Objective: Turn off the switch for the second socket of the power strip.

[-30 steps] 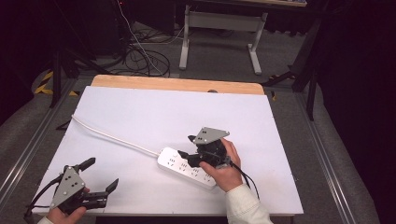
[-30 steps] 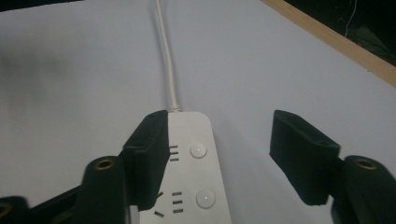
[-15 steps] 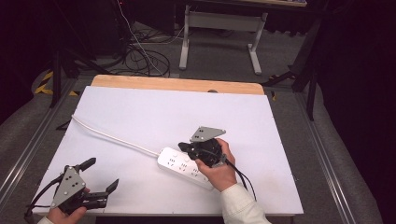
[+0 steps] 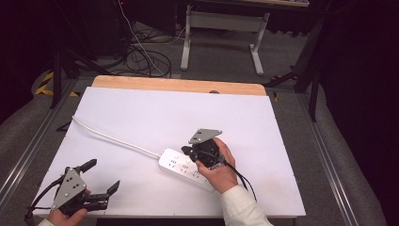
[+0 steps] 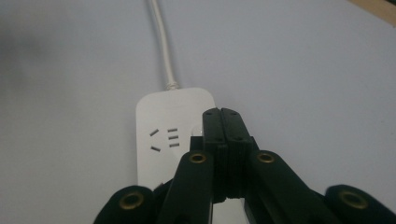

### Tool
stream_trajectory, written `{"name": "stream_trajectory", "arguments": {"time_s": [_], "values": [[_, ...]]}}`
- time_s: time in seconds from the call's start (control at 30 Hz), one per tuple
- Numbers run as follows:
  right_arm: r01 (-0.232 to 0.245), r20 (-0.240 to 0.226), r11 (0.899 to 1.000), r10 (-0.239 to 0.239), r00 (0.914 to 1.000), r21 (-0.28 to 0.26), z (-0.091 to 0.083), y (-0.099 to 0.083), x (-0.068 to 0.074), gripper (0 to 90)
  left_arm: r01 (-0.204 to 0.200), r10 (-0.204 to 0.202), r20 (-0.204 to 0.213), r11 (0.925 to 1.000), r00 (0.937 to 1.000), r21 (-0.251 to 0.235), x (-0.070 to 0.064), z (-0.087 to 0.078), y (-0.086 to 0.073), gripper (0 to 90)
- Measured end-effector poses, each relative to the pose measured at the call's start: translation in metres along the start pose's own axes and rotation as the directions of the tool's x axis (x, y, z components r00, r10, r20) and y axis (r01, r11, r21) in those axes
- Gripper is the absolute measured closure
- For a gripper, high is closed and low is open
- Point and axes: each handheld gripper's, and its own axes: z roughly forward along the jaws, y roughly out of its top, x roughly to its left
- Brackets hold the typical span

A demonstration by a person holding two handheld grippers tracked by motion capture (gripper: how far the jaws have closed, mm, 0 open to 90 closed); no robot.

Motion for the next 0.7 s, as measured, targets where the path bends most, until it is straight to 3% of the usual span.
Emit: {"name": "stream_trajectory", "arguments": {"time_s": [0.27,0.7], "values": [[-0.009,0.014,0.995,0.007,0.9999,0.102,0.008,-0.002,-0.002,90.0,-0.004,0.004,0.000,1.0000,1.0000,0.003,0.001,0.000,0.000,5.6],[0.001,0.001,0.983,-0.001,1.0000,0.185,0.017,-0.004,-0.002,90.0,-0.003,0.003,-0.002,1.0000,1.0000,0.005,0.001,0.000,0.000,5.6]]}}
